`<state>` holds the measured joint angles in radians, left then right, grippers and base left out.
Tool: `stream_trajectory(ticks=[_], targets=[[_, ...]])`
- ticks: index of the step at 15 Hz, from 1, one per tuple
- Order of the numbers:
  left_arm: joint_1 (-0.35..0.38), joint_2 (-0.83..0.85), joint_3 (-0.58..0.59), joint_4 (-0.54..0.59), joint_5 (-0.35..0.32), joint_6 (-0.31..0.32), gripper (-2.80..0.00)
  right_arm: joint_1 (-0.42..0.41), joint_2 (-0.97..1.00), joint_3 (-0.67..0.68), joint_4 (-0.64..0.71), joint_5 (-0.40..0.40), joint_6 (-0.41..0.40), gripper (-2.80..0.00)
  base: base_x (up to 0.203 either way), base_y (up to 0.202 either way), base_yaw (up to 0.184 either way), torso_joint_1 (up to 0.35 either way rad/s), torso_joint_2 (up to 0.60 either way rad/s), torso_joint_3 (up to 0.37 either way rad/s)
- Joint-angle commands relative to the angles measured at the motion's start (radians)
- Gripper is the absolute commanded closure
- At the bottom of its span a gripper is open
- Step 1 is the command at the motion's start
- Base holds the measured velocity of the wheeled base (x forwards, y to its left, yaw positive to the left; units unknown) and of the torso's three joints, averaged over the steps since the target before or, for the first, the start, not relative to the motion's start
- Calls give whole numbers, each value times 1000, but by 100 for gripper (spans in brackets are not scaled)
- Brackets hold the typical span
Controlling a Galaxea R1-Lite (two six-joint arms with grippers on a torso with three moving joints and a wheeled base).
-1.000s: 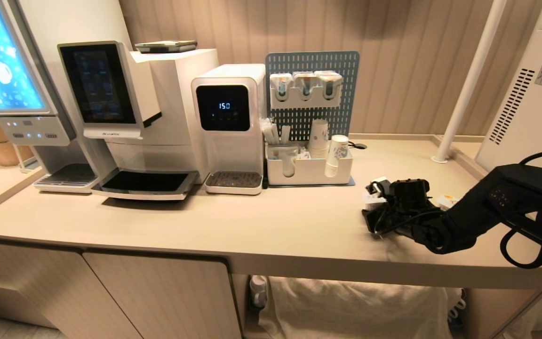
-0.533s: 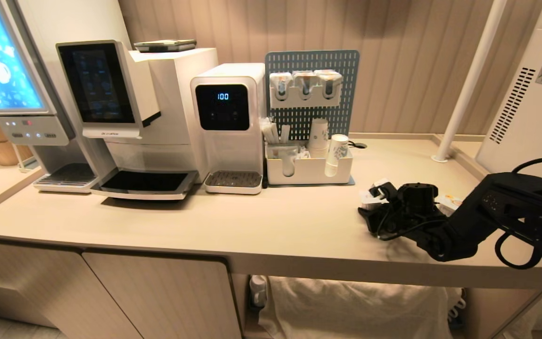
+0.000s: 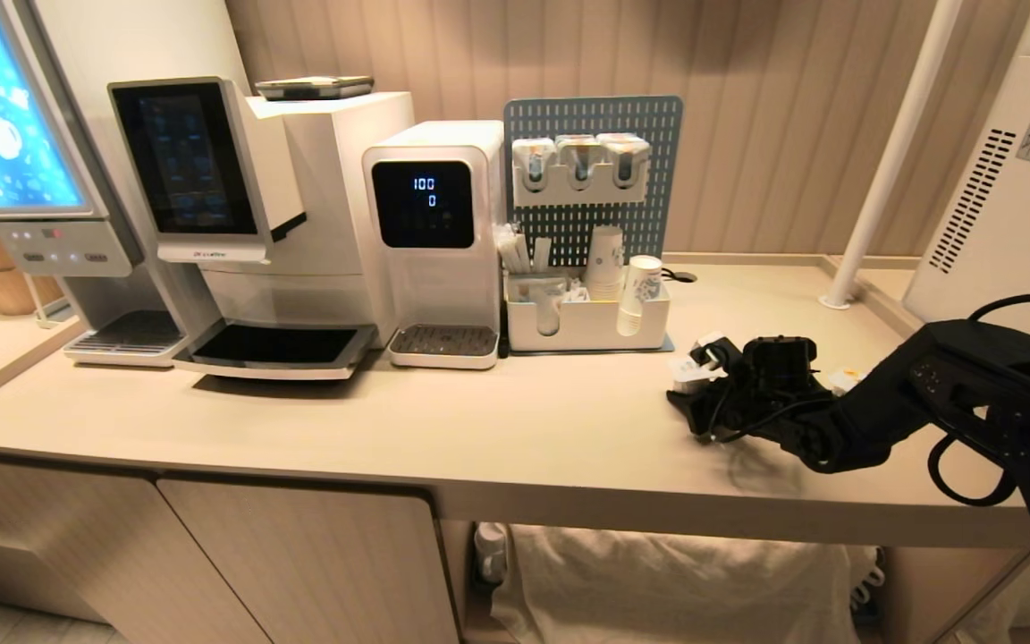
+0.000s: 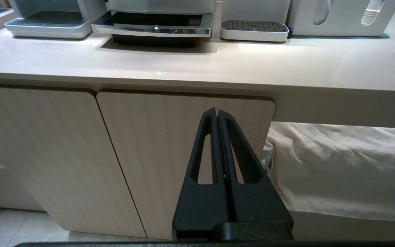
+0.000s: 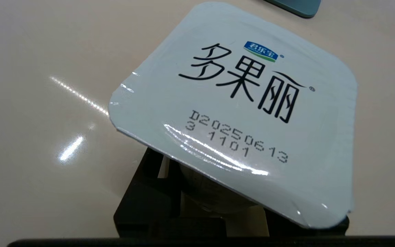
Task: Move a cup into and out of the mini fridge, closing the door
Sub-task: Place the yoghurt on the table
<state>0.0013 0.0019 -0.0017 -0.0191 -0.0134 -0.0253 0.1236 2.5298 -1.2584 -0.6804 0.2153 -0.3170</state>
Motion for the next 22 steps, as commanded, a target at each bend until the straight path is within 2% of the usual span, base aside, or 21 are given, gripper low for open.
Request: stream_trajectory(ticks=[1,2,5,10,16,22], targets=[[0,0,0,-1,0,-1,0,-1,26,-21,7,-7,-4,0,0,0,0,0,0,0],[0,0,0,-1,0,-1,0,-2,21,-15,8,-9,-11,-280,0,0,0,0,0,0],[0,0,0,-1,0,-1,0,-8,32,-15,10,-11,-45,-280,0,0,0,0,0,0],[0,0,0,-1,0,-1,0,-14,13,-5,1,-16,-42,-280,0,0,0,0,0,0],[0,0,0,-1,0,-1,0,-31,-74,110,-11,-15,-46,-280,0,0,0,0,0,0],[0,0,0,-1,0,-1,0,-32,-245,446,-234,-14,-36,-280,0,0,0,0,0,0]])
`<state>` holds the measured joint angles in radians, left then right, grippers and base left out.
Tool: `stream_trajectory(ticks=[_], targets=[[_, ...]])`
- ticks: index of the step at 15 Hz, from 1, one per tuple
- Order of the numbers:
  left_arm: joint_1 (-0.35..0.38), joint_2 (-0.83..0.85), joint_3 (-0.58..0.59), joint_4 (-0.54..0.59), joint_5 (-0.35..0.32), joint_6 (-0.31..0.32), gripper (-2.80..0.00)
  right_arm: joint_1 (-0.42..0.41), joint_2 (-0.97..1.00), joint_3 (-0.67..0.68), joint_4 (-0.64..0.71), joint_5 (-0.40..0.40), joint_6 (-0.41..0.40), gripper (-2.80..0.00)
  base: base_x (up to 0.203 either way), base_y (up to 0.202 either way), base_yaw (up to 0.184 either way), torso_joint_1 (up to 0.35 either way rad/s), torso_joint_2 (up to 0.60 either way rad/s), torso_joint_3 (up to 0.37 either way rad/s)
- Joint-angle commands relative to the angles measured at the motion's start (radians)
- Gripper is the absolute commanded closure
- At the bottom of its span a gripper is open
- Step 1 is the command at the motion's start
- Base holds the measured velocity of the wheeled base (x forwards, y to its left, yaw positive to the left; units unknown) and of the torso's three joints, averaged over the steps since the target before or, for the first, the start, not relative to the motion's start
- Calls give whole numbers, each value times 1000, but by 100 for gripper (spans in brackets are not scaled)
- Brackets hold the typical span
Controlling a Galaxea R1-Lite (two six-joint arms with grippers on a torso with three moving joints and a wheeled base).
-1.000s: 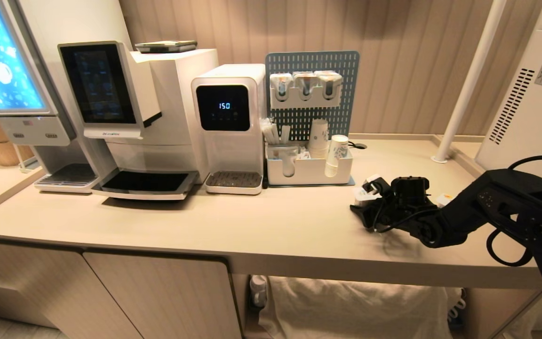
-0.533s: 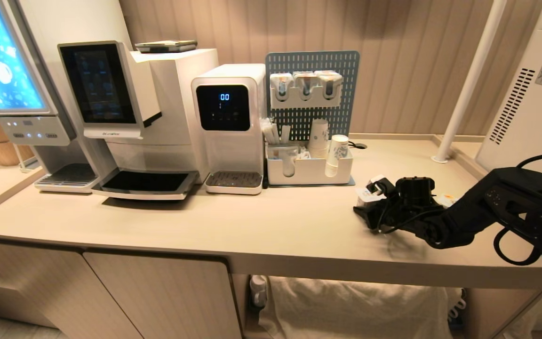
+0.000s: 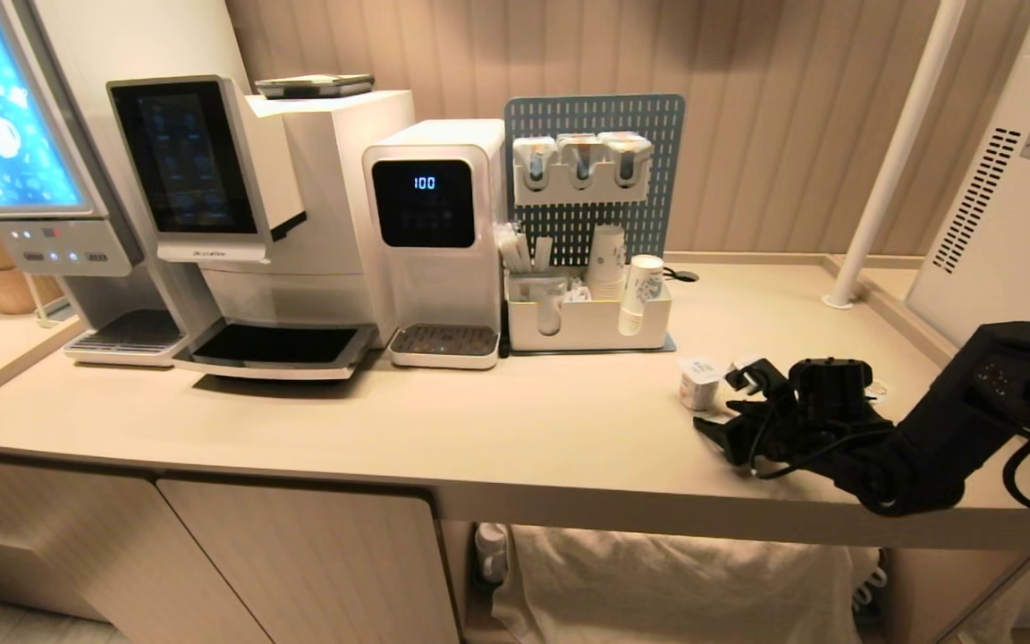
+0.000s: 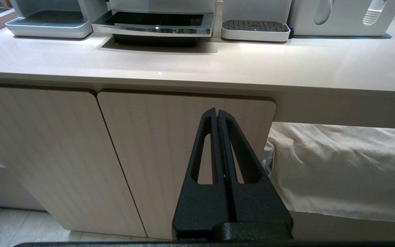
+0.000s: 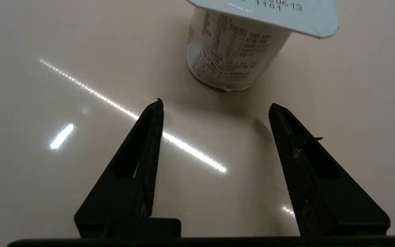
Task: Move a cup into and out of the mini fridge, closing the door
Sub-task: Place the yoghurt on the table, then close the freezer door
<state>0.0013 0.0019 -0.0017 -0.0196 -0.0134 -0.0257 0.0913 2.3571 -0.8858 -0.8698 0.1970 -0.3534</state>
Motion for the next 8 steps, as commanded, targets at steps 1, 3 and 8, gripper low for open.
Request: stream_trajectory(ticks=[1,3,8], targets=[[0,0,0,0,0,0,0,0,-117,127,-69,6,3,-280,0,0,0,0,0,0],[0,0,0,0,0,0,0,-2,-240,268,-124,6,28,-280,0,0,0,0,0,0],[0,0,0,0,0,0,0,-3,-605,598,-240,3,126,0,0,0,0,0,0,0]])
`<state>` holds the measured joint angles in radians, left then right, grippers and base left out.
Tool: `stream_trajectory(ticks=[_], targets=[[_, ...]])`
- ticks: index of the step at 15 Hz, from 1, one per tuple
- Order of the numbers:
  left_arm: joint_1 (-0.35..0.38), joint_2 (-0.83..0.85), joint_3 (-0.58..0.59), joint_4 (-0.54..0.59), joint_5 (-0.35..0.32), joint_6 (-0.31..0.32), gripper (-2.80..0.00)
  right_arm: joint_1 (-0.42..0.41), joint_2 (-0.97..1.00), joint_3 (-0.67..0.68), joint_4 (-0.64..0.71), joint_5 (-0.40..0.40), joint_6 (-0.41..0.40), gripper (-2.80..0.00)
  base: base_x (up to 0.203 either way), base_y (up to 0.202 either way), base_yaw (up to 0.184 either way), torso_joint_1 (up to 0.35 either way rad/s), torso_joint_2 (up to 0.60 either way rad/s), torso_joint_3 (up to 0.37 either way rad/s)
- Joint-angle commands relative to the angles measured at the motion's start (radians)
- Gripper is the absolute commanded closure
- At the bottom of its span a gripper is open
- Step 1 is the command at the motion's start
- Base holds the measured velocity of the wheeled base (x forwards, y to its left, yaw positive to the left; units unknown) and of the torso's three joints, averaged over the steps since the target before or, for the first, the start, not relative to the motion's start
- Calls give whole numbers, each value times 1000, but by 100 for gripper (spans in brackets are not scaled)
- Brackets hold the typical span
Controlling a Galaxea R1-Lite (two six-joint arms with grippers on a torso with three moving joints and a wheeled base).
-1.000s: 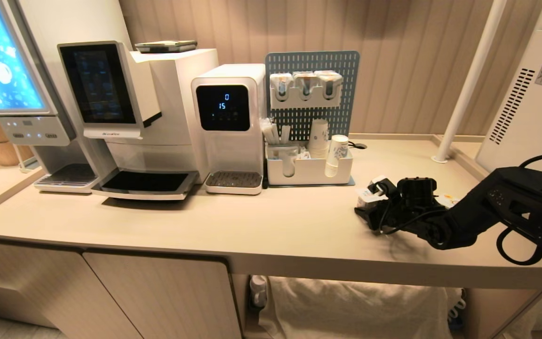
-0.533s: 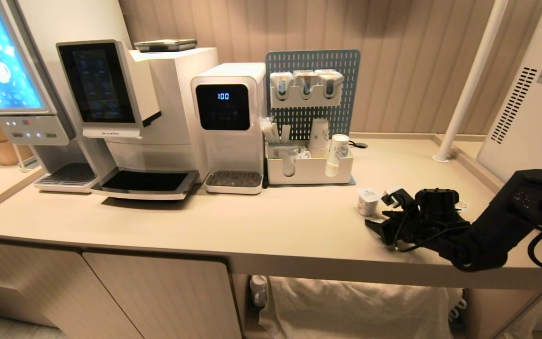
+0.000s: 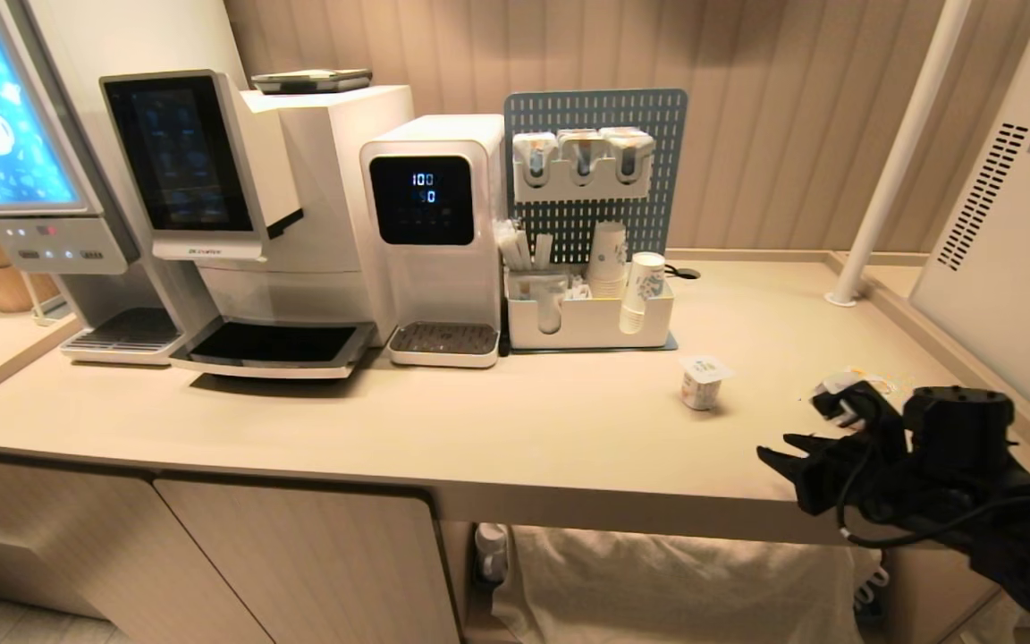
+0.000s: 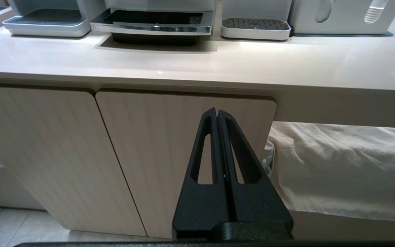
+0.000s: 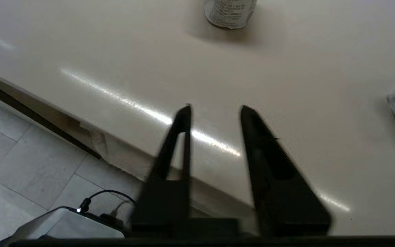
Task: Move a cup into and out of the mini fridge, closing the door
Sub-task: Close the freezer door
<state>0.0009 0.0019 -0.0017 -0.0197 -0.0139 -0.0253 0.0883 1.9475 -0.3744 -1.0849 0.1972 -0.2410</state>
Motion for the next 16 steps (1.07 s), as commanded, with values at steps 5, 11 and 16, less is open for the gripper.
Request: stream_trajectory(ticks=[5,11,16], targets=[[1,0,0,0,0,-1,0,-2,-652,287,34,-18,96,0,0,0,0,0,1,13],[1,0,0,0,0,1,0,-6,-1423,216,811,-29,151,0,0,0,0,0,0,0],[1,0,0,0,0,-1,0,-8,-1662,231,1106,-330,335,0,0,0,0,0,0,0]])
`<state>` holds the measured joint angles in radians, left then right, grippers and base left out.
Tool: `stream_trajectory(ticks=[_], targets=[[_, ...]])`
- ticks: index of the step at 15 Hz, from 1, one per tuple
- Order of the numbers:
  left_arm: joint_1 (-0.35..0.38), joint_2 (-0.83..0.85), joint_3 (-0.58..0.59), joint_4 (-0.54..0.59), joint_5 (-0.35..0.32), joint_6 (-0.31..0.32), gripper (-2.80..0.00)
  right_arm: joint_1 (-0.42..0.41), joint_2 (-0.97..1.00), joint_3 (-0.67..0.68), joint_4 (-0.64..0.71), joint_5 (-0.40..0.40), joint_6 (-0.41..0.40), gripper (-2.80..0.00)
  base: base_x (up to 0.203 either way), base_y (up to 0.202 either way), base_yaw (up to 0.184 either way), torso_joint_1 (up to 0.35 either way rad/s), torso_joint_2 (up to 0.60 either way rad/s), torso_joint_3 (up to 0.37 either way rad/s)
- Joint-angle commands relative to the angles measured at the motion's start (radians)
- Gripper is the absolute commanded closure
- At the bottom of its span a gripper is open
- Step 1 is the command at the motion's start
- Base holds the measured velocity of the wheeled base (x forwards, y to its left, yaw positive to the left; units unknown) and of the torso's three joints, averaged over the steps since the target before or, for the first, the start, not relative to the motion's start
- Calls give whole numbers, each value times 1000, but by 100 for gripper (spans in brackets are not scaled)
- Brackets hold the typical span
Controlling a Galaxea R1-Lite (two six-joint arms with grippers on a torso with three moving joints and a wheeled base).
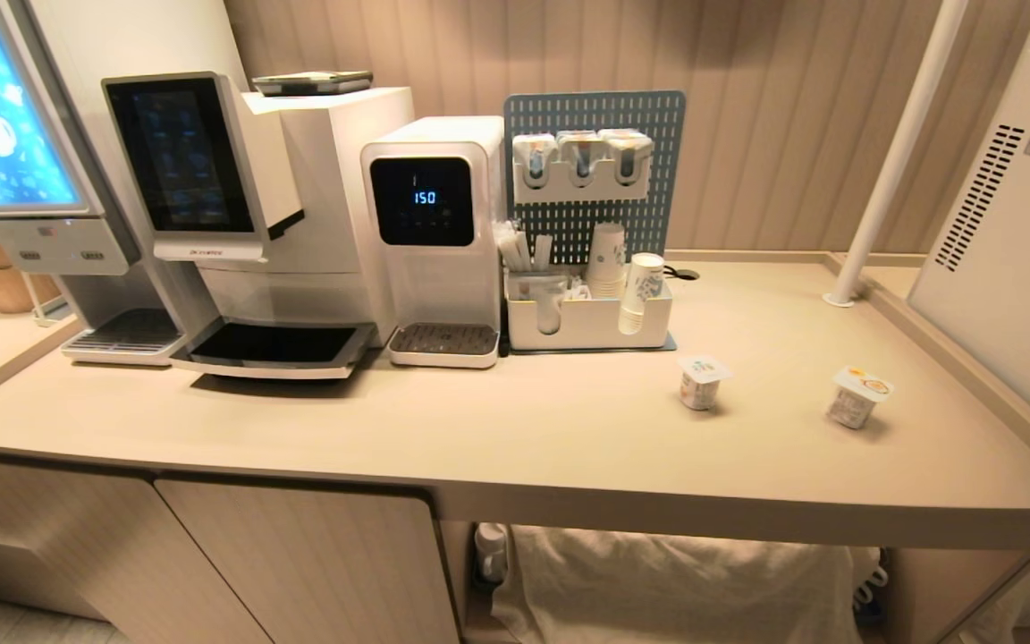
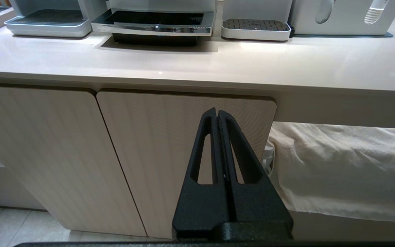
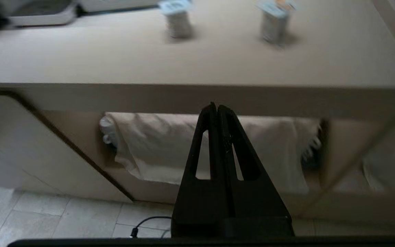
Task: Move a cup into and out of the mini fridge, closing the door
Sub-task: Close the freezer door
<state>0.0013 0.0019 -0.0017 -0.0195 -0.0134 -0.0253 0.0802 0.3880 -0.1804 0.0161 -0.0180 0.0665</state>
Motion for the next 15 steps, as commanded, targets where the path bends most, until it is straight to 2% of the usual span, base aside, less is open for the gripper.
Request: stream_trajectory(ticks=[1,3,6,8,9,10,11,13,15], targets=[[0,0,0,0,0,-1,0,0,-100,53,-24,-137,42,0,0,0,0,0,0,0],[0,0,0,0,0,-1,0,0,-100,-21,43,-138,50,0,0,0,0,0,0,0],[0,0,-1,0,0,1,0,1,-100,-98,262,-115,87,0,0,0,0,0,0,0],[0,0,-1,0,0,1,0,-45,-128,-101,298,-100,107,0,0,0,0,0,0,0],[0,0,-1,1,0,1,0,-90,-144,-123,335,-52,106,0,0,0,0,0,0,0],[0,0,0,1,0,1,0,-97,-176,-135,377,26,105,0,0,0,0,0,0,0],[0,0,0,0,0,0,0,-92,-220,-117,396,49,102,0,0,0,0,0,0,0],[0,0,0,0,0,-1,0,-84,-356,-42,361,68,97,0,0,0,0,0,0,0],[0,0,0,0,0,-1,0,-80,-391,67,200,44,90,0,0,0,0,0,0,0]])
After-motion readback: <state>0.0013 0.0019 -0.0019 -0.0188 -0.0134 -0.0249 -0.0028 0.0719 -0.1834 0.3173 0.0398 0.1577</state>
